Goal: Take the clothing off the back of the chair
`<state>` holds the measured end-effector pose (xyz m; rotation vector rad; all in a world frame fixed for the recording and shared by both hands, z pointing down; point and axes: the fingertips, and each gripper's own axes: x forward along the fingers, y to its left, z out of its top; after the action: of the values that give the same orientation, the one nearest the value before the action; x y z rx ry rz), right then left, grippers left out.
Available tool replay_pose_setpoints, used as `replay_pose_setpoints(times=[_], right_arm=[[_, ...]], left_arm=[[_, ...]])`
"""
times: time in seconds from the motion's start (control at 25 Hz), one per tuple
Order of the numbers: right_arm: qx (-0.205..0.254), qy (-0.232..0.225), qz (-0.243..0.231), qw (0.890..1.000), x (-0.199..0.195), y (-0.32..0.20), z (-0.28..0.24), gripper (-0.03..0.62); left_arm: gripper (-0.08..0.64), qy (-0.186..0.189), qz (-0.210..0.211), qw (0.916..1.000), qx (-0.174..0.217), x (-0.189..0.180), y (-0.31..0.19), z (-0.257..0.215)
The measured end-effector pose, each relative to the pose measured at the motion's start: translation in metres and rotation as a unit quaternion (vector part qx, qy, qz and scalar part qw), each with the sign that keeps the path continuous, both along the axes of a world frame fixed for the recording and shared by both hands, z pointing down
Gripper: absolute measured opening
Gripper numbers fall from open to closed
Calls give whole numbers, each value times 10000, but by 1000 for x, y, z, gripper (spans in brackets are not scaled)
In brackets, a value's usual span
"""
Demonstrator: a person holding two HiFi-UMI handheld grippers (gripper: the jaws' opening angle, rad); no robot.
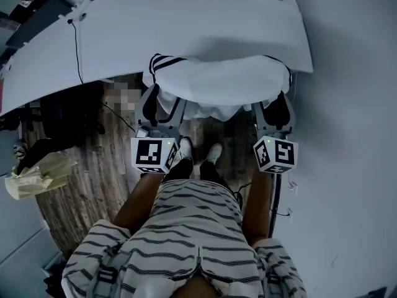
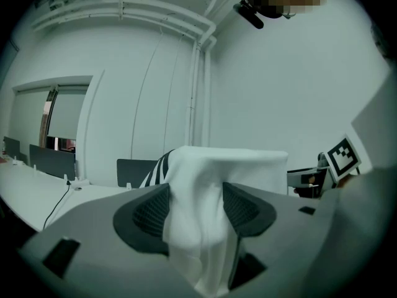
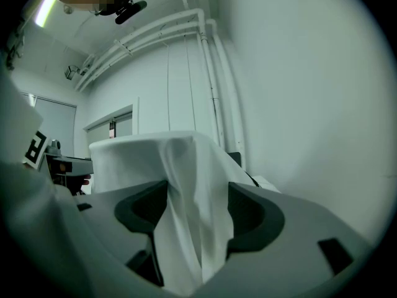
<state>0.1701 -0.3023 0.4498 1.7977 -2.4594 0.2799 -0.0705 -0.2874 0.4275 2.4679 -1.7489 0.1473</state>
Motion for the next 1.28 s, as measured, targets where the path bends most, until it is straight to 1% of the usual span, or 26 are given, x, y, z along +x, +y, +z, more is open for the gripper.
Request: replay_pose_setpoints(times=[0.16,0.32,0.56,0.72,0.84,1.0,1.08,1.28], right_arm=[[21,27,-63,10000,-1,-6,1,307],[62,19,-134,9999,-2,-10,-1,255],[86,-25,-220,9997,-7,-16,-1,211],[113,-6,-270,9996,-9,-19,-2,174],[142,8,-331,9994,-13,-20,-5,123],[189,52,-359,9992,-16,-18,-5,44],[188,27,-350,9992,-16,-15,-5,32],[177,-19,-275,9995,-13,-8,-6,26]], left_arm=[[271,-1,18,10000,-5,2,-4,0],[260,-6,12,10000,-10,6,-8,0],[235,-2,15,10000,-4,10,-12,1],[197,-17,43,10000,-7,14,-14,1],[162,-29,43,10000,-6,15,-15,0],[63,46,38,10000,-49,15,-15,1],[41,73,42,9999,-70,14,-13,1],[33,135,47,9998,-104,14,-6,2]])
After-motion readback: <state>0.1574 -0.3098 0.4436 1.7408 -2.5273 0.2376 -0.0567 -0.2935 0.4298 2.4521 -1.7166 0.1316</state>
